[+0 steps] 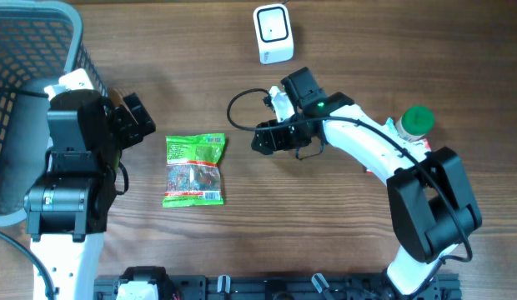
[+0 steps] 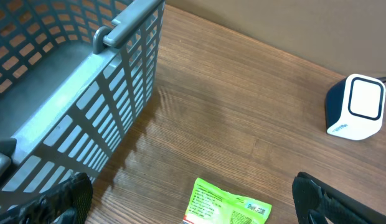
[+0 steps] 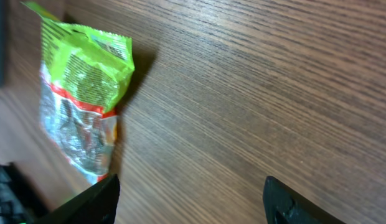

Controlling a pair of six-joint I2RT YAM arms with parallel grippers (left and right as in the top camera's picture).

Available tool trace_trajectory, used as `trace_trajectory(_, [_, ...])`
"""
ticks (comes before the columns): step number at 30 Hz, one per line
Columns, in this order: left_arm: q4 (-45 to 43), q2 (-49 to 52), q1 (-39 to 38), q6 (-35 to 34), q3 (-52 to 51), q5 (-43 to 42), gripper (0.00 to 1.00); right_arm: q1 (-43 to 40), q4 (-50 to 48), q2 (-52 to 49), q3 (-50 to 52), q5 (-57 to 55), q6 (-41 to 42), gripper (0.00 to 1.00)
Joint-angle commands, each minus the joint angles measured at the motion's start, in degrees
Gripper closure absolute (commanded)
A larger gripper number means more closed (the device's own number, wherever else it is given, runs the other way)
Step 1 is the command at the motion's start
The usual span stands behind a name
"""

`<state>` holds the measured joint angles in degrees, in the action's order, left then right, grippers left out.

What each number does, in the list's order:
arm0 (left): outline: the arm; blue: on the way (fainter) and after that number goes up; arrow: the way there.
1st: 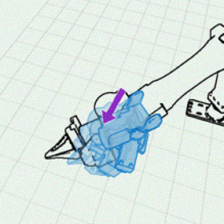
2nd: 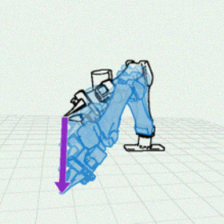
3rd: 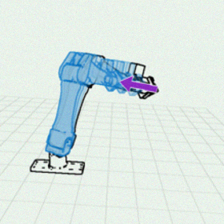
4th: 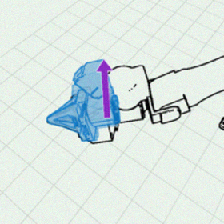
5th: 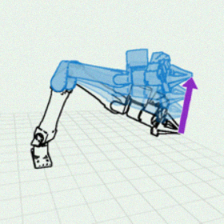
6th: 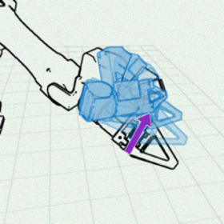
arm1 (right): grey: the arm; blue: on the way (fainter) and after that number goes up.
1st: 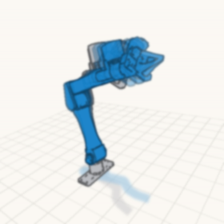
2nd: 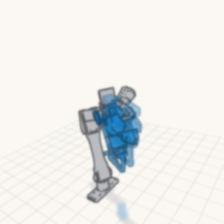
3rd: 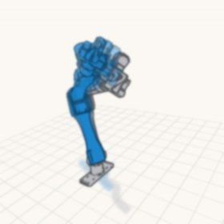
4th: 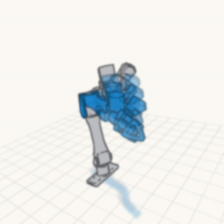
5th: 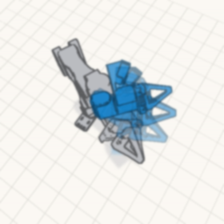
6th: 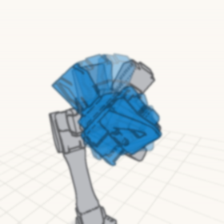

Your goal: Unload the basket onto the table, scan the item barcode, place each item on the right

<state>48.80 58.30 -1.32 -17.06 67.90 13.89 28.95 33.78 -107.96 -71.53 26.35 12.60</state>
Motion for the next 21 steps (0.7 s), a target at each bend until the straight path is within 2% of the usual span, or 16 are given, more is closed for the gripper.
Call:
trace_trajectory(1, [-0.1,0.0,0.2,0.3,0.8,0.3,0.00,-0.8,1.2,1.5,-1.1,-4.1,-3.8,0.27])
trace_trajectory(6, [-9.2,0.0,0.2,0.3,0.8,0.3,0.00,-5.0,5.7,1.5,-1.1,-1.8,-7.7,0.28])
trace_trajectory(11, [-7.2,0.0,0.2,0.0,0.8,-0.3,0.00,-11.1,8.0,1.5,-1.1,4.4,-7.9,0.28])
trace_trajectory(15, [-2.5,0.0,0.2,-0.1,0.8,-10.2,0.00,-14.2,9.7,1.5,-1.1,3.1,-7.9,0.27])
trace_trajectory(16, [-0.8,0.4,0.2,-0.1,0.7,-13.9,0.09,-14.8,10.0,1.5,-1.1,3.6,-7.9,0.27])
trace_trajectory(17, [1.2,0.9,0.2,-0.2,0.7,-16.0,0.68,-15.1,9.9,1.5,-1.1,3.6,-7.9,0.27])
trace_trajectory(18, [3.4,1.5,0.2,-1.6,0.7,-17.5,0.95,-15.2,9.9,1.5,-1.1,3.5,-7.9,0.27])
trace_trajectory(21, [10.3,4.9,0.2,-8.8,-0.4,-17.7,0.96,-15.1,9.6,1.5,-1.1,3.5,-7.9,0.27])
